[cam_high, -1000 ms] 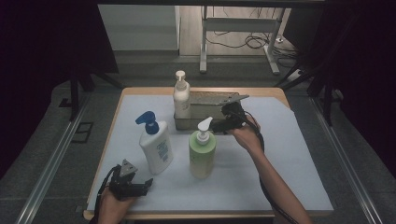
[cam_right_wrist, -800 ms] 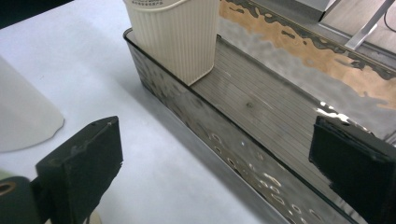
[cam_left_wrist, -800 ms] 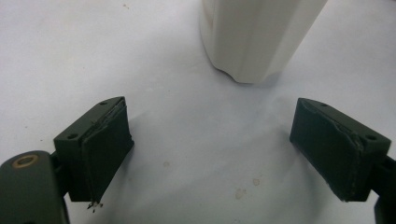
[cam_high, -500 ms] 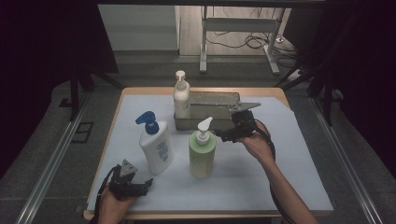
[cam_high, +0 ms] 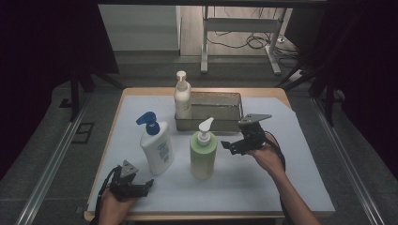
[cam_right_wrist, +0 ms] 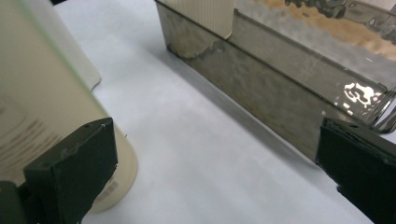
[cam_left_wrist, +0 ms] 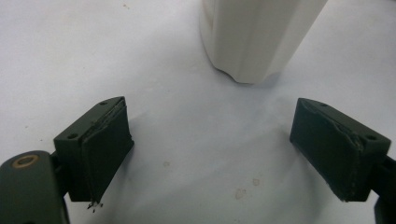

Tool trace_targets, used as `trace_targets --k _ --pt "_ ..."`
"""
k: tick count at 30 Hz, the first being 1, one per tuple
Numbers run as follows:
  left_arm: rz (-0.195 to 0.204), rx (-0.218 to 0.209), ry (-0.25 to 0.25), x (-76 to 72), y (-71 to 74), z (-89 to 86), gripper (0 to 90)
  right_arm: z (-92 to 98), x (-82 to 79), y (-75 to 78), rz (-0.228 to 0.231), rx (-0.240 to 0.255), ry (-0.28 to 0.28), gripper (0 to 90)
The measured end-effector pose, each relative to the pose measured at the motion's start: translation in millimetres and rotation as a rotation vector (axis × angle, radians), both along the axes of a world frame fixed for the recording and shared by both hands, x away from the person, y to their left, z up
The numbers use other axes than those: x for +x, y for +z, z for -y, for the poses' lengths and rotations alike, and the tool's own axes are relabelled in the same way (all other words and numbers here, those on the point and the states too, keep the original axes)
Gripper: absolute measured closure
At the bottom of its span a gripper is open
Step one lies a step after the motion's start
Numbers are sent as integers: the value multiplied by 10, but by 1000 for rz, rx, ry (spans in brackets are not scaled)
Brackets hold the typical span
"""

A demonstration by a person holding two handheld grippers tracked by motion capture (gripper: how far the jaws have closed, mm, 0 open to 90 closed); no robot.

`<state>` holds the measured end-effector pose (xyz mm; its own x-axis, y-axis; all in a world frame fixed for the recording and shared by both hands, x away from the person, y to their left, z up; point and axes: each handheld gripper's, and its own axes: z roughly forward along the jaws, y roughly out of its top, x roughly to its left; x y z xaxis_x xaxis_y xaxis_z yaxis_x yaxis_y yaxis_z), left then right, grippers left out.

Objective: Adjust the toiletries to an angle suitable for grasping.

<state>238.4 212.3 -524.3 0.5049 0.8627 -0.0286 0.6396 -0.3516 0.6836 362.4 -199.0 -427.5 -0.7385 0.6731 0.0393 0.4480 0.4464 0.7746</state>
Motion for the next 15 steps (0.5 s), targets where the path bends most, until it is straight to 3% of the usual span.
trace_targets --k 7,15 --pt "0 0 0 0 0 0 121 21 -170 -9 -22 -16 33 0" --pt "0 0 1 -1 0 1 121 11 -358 -44 -60 15 70 0"
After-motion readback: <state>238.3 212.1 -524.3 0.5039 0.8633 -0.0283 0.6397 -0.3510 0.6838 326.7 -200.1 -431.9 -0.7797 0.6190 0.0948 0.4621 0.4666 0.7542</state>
